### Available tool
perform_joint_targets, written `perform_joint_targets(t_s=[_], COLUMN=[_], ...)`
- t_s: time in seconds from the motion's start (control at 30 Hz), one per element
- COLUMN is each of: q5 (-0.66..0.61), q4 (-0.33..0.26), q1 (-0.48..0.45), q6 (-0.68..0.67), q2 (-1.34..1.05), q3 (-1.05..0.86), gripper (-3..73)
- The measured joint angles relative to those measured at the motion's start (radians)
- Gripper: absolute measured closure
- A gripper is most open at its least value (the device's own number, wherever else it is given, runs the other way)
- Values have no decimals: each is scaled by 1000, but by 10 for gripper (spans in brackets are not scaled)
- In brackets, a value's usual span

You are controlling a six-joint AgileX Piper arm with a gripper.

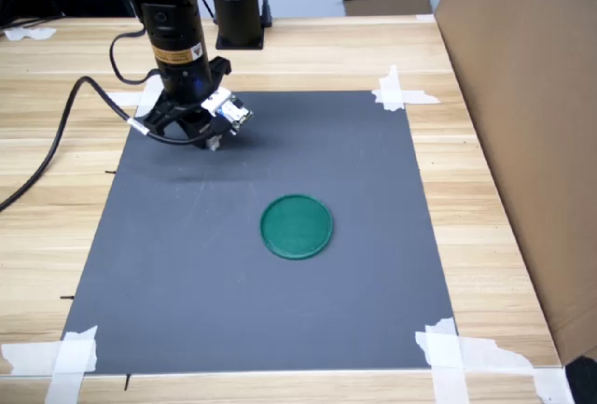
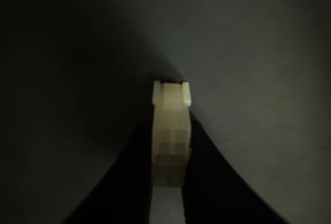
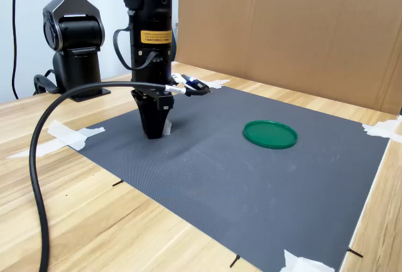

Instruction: Grasp a white terminal and put it in the green lid.

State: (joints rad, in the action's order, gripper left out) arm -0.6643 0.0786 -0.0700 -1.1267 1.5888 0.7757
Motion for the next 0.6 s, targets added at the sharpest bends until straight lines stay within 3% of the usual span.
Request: perform_joint_targets(t_s=[0.13,0.23,0.37,0.43,0.6], q5=[47,-42,-83,-166,-216], q4=[-31,-88,-95,-95,-100], q1=[0,1,10,79,151], q6=[2,11,28,96,188], q2=[-2,-29,-29,-29,-21], q3=[29,112,149,223,305], gripper=[604,604,604,604,604])
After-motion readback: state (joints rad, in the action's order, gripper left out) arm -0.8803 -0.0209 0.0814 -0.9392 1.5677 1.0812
